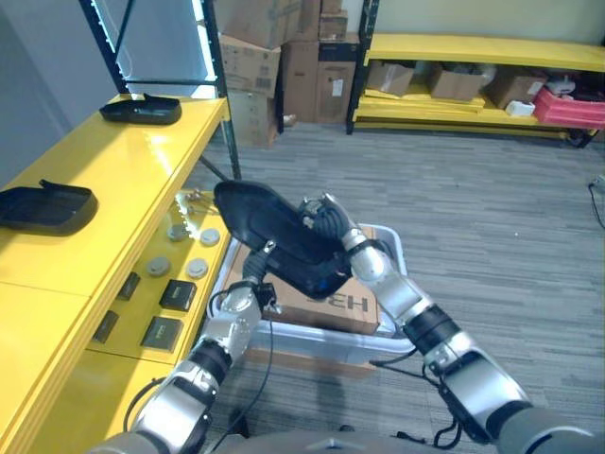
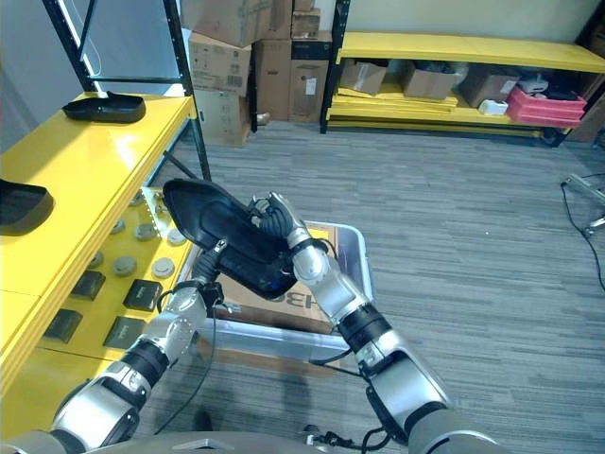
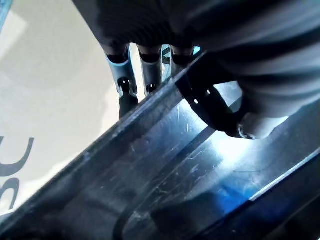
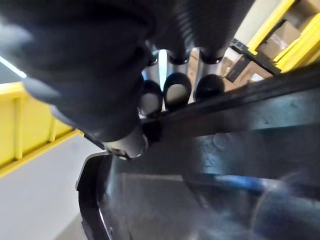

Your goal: Move parts from the plastic box to the shelf.

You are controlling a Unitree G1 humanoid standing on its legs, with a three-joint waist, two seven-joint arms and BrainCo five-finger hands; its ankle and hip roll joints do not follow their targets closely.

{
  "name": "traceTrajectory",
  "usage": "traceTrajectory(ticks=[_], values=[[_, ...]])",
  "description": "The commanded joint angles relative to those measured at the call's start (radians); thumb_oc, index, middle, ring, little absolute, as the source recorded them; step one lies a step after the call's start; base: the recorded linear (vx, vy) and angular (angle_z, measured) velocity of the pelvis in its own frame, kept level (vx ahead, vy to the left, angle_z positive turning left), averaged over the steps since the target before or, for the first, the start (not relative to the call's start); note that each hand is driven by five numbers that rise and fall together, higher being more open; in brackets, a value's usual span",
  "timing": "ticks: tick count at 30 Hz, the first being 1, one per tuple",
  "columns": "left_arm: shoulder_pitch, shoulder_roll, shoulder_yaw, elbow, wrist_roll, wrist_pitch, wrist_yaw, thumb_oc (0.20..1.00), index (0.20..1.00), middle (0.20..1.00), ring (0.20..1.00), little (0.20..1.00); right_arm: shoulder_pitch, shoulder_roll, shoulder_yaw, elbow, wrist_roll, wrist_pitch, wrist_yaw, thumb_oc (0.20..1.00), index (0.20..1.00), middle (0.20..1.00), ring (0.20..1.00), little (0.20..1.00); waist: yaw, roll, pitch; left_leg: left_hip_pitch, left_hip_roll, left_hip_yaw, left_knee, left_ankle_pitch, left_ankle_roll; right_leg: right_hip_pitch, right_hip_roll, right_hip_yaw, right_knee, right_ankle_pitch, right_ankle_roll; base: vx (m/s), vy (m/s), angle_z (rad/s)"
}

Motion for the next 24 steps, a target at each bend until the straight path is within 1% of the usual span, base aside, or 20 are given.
traceTrajectory(ticks=[1, 3, 5, 6, 7, 8, 9, 10, 12, 13, 14, 16, 18, 19, 20, 22, 24], values=[[-0.110, 0.040, 0.099, -0.022, 0.056, -0.153, 0.039, 0.200, 0.200, 0.200, 0.200, 0.200, 0.062, 0.017, -0.070, 0.011, 0.170, -0.061, -0.044, 1.000, 1.000, 1.000, 1.000, 1.000, 0.028, -0.021, -0.045, 0.084, 0.006, 0.012, -0.002, -0.103, -0.033, -0.014, -0.021, -0.001, 0.008, -0.021, 0.016, -0.01, -0.001, -0.06], [-0.070, 0.068, 0.121, -0.061, 0.113, -0.152, 0.041, 0.200, 0.200, 0.200, 0.200, 0.200, 0.133, 0.004, -0.130, 0.004, 0.208, -0.071, -0.050, 1.000, 1.000, 1.000, 1.000, 1.000, 0.024, -0.017, -0.045, 0.087, 0.006, 0.016, -0.002, -0.105, -0.031, -0.013, -0.022, 0.003, 0.009, -0.021, 0.017, 0.00, 0.000, -0.05], [-0.056, 0.076, 0.127, -0.071, 0.130, -0.150, 0.043, 0.200, 0.200, 0.200, 0.200, 0.200, 0.157, -0.003, -0.150, 0.006, 0.211, -0.071, -0.052, 1.000, 1.000, 1.000, 1.000, 1.000, 0.023, -0.015, -0.046, 0.089, 0.006, 0.017, -0.002, -0.106, -0.030, -0.012, -0.023, 0.004, 0.009, -0.021, 0.017, 0.00, 0.000, 0.00], [-0.028, 0.114, 0.131, -0.101, 0.214, -0.140, 0.040, 0.200, 0.200, 0.200, 0.200, 0.200, 0.236, -0.017, -0.229, 0.013, 0.262, -0.084, -0.063, 1.000, 1.000, 1.000, 1.000, 1.000, 0.016, -0.011, -0.045, 0.091, 0.006, 0.020, -0.002, -0.107, -0.030, -0.014, -0.023, 0.008, 0.010, -0.020, 0.018, 0.01, 0.001, -0.04], [-0.015, 0.137, 0.134, -0.114, 0.271, -0.136, 0.034, 0.200, 0.200, 0.200, 0.200, 0.200, 0.283, -0.019, -0.272, 0.027, 0.292, -0.091, -0.070, 1.000, 1.000, 1.000, 1.000, 1.000, 0.010, -0.008, -0.045, 0.091, 0.005, 0.022, -0.002, -0.108, -0.030, -0.014, -0.023, 0.009, 0.010, -0.021, 0.018, 0.00, 0.000, 0.00], [0.001, 0.144, 0.141, -0.118, 0.286, -0.135, 0.032, 0.200, 0.200, 0.200, 0.200, 0.200, 0.316, -0.022, -0.291, 0.026, 0.297, -0.090, -0.061, 1.000, 1.000, 1.000, 1.000, 1.000, 0.008, -0.008, -0.046, 0.094, 0.005, 0.024, -0.002, -0.109, -0.030, -0.013, -0.022, 0.009, 0.011, -0.021, 0.019, 0.00, 0.000, 0.00], [0.023, 0.168, 0.157, -0.123, 0.348, -0.133, 0.023, 0.200, 0.200, 0.200, 0.200, 0.200, 0.388, -0.039, -0.358, 0.095, 0.295, -0.090, -0.071, 1.000, 1.000, 1.000, 1.000, 1.000, -0.001, -0.007, -0.044, 0.096, 0.004, 0.026, -0.002, -0.111, -0.031, -0.013, -0.021, 0.009, 0.013, -0.022, 0.019, 0.00, 0.000, 0.00], [0.024, 0.168, 0.157, -0.124, 0.348, -0.133, 0.023, 0.200, 0.200, 0.200, 0.200, 0.200, 0.390, -0.040, -0.358, 0.095, 0.295, -0.091, -0.071, 1.000, 1.000, 1.000, 1.000, 1.000, 0.000, -0.007, -0.045, 0.097, 0.004, 0.026, -0.002, -0.112, -0.031, -0.013, -0.021, 0.009, 0.013, -0.022, 0.019, 0.02, -0.002, -0.06], [0.054, 0.191, 0.170, -0.155, 0.410, -0.137, 0.017, 0.200, 0.200, 0.200, 0.200, 0.200, 0.455, -0.041, -0.424, 0.157, 0.313, -0.091, -0.078, 1.000, 1.000, 1.000, 1.000, 1.000, -0.006, -0.007, -0.041, 0.094, 0.005, 0.024, -0.002, -0.112, -0.032, -0.015, -0.022, 0.011, 0.016, -0.023, 0.019, 0.00, -0.005, -0.09], [0.054, 0.191, 0.170, -0.155, 0.410, -0.137, 0.017, 0.200, 0.200, 0.200, 0.200, 0.200, 0.455, -0.041, -0.424, 0.157, 0.313, -0.091, -0.078, 1.000, 1.000, 1.000, 1.000, 1.000, -0.006, -0.007, -0.041, 0.094, 0.005, 0.024, -0.002, -0.112, -0.032, -0.015, -0.022, 0.011, 0.016, -0.023, 0.019, -0.01, -0.012, -0.04], [0.096, 0.210, 0.187, -0.201, 0.452, -0.141, 0.013, 0.200, 0.200, 0.200, 0.200, 0.200, 0.507, -0.037, -0.459, 0.247, 0.316, -0.091, -0.079, 1.000, 1.000, 1.000, 1.000, 1.000, -0.008, -0.006, -0.034, 0.094, 0.006, 0.021, -0.002, -0.112, -0.031, -0.018, -0.022, 0.012, 0.021, -0.026, 0.020, -0.01, -0.019, -0.04], [0.146, 0.234, 0.214, -0.259, 0.488, -0.152, 0.010, 0.200, 0.200, 0.200, 0.200, 0.200, 0.551, -0.041, -0.473, 0.364, 0.277, -0.081, -0.079, 1.000, 1.000, 1.000, 1.000, 1.000, -0.002, -0.007, -0.027, 0.094, 0.008, 0.018, -0.002, -0.109, -0.033, -0.020, -0.020, 0.011, 0.028, -0.031, 0.019, -0.01, -0.038, -0.03], [0.200, 0.253, 0.223, -0.346, 0.520, -0.168, -0.007, 0.200, 0.200, 0.200, 0.200, 0.200, 0.577, -0.028, -0.481, 0.506, 0.286, -0.070, -0.061, 1.000, 1.000, 1.000, 1.000, 1.000, 0.007, -0.004, -0.016, 0.095, 0.011, 0.014, -0.002, -0.106, -0.035, -0.019, -0.017, 0.008, 0.030, -0.034, 0.017, -0.01, -0.043, 0.01], [0.203, 0.254, 0.224, -0.350, 0.521, -0.166, -0.007, 0.200, 0.200, 0.200, 0.200, 0.200, 0.575, -0.028, -0.480, 0.510, 0.287, -0.073, -0.061, 1.000, 1.000, 1.000, 1.000, 1.000, 0.006, -0.004, -0.016, 0.095, 0.012, 0.015, -0.002, -0.107, -0.036, -0.018, -0.017, 0.009, 0.030, -0.034, 0.017, -0.01, -0.085, 0.01], [0.254, 0.272, 0.250, -0.417, 0.544, -0.177, -0.021, 0.200, 0.200, 0.200, 0.200, 0.200, 0.578, -0.012, -0.452, 0.663, 0.267, -0.056, -0.030, 1.000, 1.000, 1.000, 1.000, 1.000, 0.022, 0.003, -0.005, 0.094, 0.019, 0.006, 0.002, -0.100, -0.043, -0.012, -0.011, 0.002, 0.028, -0.040, 0.012, -0.01, -0.099, 0.02], [0.302, 0.278, 0.286, -0.494, 0.524, -0.191, -0.032, 0.200, 0.200, 0.200, 0.200, 0.200, 0.581, 0.008, -0.439, 0.755, 0.266, -0.047, -0.010, 1.000, 1.000, 1.000, 1.000, 1.000, 0.030, 0.010, 0.008, 0.088, 0.028, 0.000, 0.009, -0.093, -0.049, -0.014, -0.003, -0.001, 0.031, -0.046, 0.006, -0.04, -0.117, 0.06], [0.337, 0.275, 0.307, -0.527, 0.508, -0.199, -0.039, 0.200, 0.200, 0.200, 0.200, 0.200, 0.579, 0.031, -0.418, 0.831, 0.265, -0.038, 0.014, 1.000, 1.000, 1.000, 1.000, 1.000, 0.040, 0.015, 0.023, 0.078, 0.042, -0.006, 0.020, -0.084, -0.058, -0.019, 0.009, 0.001, 0.034, -0.051, -0.003, -0.06, -0.152, 0.06]])
